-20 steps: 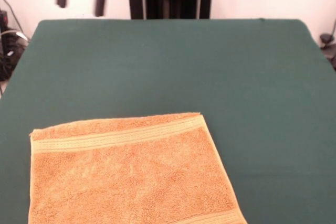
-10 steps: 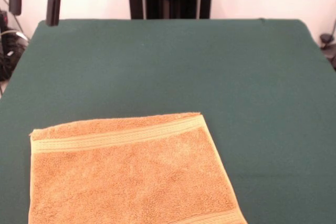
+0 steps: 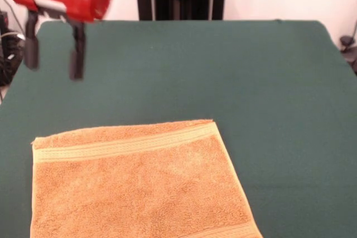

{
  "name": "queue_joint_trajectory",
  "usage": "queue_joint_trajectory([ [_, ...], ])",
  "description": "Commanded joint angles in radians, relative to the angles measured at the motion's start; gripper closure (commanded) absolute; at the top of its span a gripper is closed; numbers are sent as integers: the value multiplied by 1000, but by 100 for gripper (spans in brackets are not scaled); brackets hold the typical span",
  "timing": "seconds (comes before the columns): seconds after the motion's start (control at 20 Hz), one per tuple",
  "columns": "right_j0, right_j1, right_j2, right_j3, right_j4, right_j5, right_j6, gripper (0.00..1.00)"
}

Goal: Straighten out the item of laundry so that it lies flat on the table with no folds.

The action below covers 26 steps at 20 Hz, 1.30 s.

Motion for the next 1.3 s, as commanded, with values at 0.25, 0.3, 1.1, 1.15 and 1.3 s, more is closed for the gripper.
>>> queue_joint_trajectory([
  [0.25,154,270,-90,-299,176,269,481,0],
  [0.3,157,285,-83,-304,182,266,480,0],
  [1.1,-113,162,385,115,28,-160,130,0],
  [1.15,-139,154,422,141,10,-180,135,0],
  [1.3,-199,134,507,197,-53,-258,179,0],
])
